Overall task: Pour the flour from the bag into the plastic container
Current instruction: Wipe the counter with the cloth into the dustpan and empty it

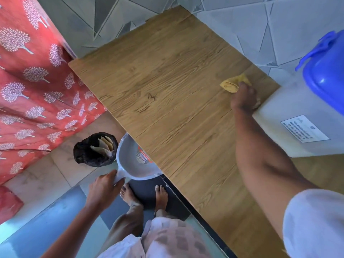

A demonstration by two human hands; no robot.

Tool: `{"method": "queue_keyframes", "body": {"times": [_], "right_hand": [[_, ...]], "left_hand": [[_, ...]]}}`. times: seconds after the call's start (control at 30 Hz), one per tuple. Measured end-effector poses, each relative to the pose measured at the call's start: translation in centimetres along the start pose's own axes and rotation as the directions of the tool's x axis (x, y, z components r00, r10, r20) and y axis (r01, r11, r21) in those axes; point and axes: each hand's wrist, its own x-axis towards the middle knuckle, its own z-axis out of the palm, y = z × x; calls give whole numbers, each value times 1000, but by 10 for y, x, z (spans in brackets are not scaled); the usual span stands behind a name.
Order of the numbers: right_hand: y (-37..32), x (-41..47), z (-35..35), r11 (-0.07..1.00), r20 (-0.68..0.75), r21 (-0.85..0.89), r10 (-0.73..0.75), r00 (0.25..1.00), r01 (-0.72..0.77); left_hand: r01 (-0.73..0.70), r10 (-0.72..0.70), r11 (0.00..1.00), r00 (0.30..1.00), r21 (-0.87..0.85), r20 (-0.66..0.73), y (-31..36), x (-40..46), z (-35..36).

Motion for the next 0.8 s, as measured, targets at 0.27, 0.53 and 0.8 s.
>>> {"method": "queue_keyframes", "body": {"times": [0.27,0.53,0.8], "right_hand": [[-74,-255,16,722,87,453,-620,780,523],[-67,-304,-38,560,166,816,-465,869,144],[48,-161,-44,973,-60,10,-230,971,231]], "left_hand": [[-27,27,1000,1000,1,5,4,-12,-1],[71,-66,995,995,-70,70,9,-42,11],[35,-27,995,995,-88,91,19,-64,22]]}}
